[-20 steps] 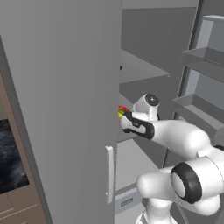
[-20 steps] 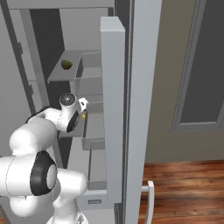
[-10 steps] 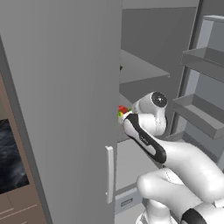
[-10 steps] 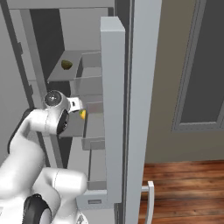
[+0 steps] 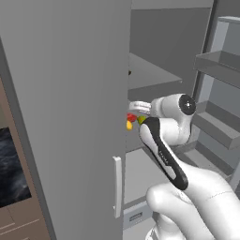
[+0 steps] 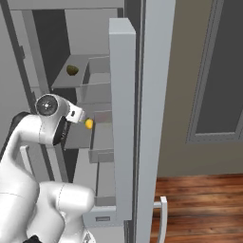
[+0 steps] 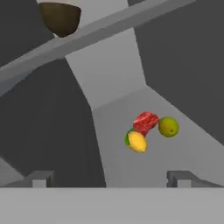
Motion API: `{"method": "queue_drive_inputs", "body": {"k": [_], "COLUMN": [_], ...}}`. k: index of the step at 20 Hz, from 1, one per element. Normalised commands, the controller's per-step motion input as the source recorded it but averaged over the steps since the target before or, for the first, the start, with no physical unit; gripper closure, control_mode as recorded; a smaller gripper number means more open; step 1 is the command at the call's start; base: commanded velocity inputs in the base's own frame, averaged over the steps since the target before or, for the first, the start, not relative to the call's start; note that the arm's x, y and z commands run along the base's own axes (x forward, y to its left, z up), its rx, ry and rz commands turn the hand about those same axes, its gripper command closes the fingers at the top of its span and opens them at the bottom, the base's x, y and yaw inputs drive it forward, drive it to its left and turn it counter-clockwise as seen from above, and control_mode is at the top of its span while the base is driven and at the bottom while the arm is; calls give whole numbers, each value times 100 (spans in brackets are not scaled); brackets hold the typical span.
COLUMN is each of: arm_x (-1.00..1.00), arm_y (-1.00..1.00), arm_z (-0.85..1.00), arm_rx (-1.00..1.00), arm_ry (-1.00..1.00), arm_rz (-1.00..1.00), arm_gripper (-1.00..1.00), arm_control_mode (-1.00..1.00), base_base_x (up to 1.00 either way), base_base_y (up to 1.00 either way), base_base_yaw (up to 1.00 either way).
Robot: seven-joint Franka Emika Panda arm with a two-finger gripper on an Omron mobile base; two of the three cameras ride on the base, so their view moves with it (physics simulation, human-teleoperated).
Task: Take the kiwi and lemon from the highest rack and move them to the second highest rack where the steak and pear are located, to maximize freezer space. Close the freezer door after rearranging.
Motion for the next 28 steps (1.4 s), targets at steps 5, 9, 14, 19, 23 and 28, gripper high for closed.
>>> {"method": "queue_drive_inputs", "body": {"k": [5, 9, 14, 19, 23, 28], "arm_x": [-2, 16, 29, 31, 46, 48], "arm_y": [-7, -11, -9, 1, 6, 3], "arm_z": [73, 58, 50, 41, 11, 0], "arm_rx": [36, 29, 29, 14, 0, 8], "arm_ry": [5, 13, 3, 13, 21, 6], "arm_rz": [-40, -12, 0, 0, 0, 6], "arm_gripper": [-100, -100, -100, -100, -100, -100], "arm_control_mode": [-100, -100, -100, -100, -100, -100], "base_base_x": [0, 0, 0, 0, 0, 0], "base_base_y": [0, 0, 0, 0, 0, 0], "base_base_yaw": [0, 0, 0, 0, 0, 0]}}
